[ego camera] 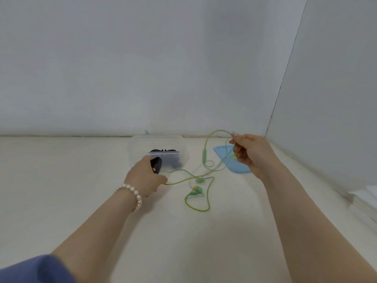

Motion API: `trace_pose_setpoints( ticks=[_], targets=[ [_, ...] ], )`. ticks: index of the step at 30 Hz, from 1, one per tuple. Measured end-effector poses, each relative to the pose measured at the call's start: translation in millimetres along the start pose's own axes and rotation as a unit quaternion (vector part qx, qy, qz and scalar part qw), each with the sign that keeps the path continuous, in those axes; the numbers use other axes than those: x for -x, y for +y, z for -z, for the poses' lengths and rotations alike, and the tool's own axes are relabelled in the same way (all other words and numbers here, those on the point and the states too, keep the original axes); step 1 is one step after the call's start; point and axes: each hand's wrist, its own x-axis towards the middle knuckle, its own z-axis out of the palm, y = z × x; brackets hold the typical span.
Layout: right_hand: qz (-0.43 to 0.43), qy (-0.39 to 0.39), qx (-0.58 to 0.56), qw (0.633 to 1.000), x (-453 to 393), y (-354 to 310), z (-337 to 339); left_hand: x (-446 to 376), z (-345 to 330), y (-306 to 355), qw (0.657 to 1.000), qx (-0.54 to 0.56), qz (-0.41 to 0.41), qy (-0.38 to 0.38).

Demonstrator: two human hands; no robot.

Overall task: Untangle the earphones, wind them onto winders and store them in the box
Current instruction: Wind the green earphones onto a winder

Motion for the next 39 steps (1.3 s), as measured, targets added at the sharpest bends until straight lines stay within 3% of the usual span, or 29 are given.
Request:
trace_pose_setpoints(
  ticks=[1, 3, 6, 9, 12, 14, 17, 20, 22, 23, 24, 25, 26, 27, 28, 30, 32, 34, 36, 39],
  targets=[
    [0.003, -0.007, -0.017, 1.0, 1, -2, 0, -1, 2, 2, 0.999, 0.003, -0.014, 0.034],
    [0.008, -0.037, -0.009, 0.999, 4, -4, -7, 3, 6, 12, 0.987, 0.135, -0.034, 0.085],
    [0.008, -0.096, 0.035, 0.995, 10, -4, -22, 19, 1, 32, 0.951, 0.307, -0.037, 0.027],
    [0.011, -0.144, 0.085, 0.986, 17, -1, -36, 34, -9, 43, 0.942, 0.324, -0.065, -0.065],
    [-0.005, -0.176, 0.102, 0.979, 20, 2, -41, 36, -18, 38, 0.952, 0.284, -0.062, -0.095],
    [-0.019, -0.139, 0.091, 0.986, 16, 4, -35, 31, -18, 33, 0.957, 0.278, -0.042, -0.065],
    [-0.063, -0.004, 0.105, 0.992, 6, 5, -14, 19, -7, 24, 0.948, 0.314, -0.056, -0.016],
    [-0.152, -0.007, 0.293, 0.944, 1, 11, 0, 19, -1, 25, 0.923, 0.375, -0.08, -0.045],
    [-0.196, -0.05, 0.471, 0.859, 3, 15, -3, 23, -3, 28, 0.888, 0.45, -0.062, -0.077],
    [-0.179, -0.057, 0.542, 0.819, 3, 17, -7, 23, -4, 29, 0.875, 0.471, -0.06, -0.094],
    [-0.13, -0.044, 0.562, 0.815, 2, 18, -11, 24, -4, 29, 0.869, 0.478, -0.065, -0.11],
    [-0.076, -0.03, 0.522, 0.849, 3, 13, -15, 24, -3, 29, 0.868, 0.476, -0.074, -0.125],
    [-0.033, -0.036, 0.417, 0.908, 6, 7, -20, 25, -2, 29, 0.869, 0.468, -0.084, -0.138],
    [-0.005, -0.075, 0.28, 0.957, 10, 0, -26, 27, -1, 29, 0.87, 0.461, -0.093, -0.15],
    [0.001, -0.143, 0.171, 0.975, 16, -7, -33, 28, -1, 29, 0.87, 0.455, -0.1, -0.162],
    [-0.021, -0.276, 0.111, 0.955, 27, -13, -46, 30, -1, 29, 0.866, 0.449, -0.112, -0.191],
    [-0.023, -0.326, 0.136, 0.935, 34, -13, -51, 30, 2, 29, 0.867, 0.433, -0.114, -0.217],
    [-0.001, -0.269, 0.106, 0.957, 32, -15, -46, 26, 11, 27, 0.876, 0.409, -0.094, -0.239],
    [-0.008, -0.184, -0.005, 0.983, 26, -17, -32, 20, 23, 21, 0.894, 0.364, -0.064, -0.253],
    [-0.035, -0.056, -0.237, 0.969, 13, -21, -5, 13, 37, 8, 0.938, 0.224, -0.047, -0.261]
  ],
)
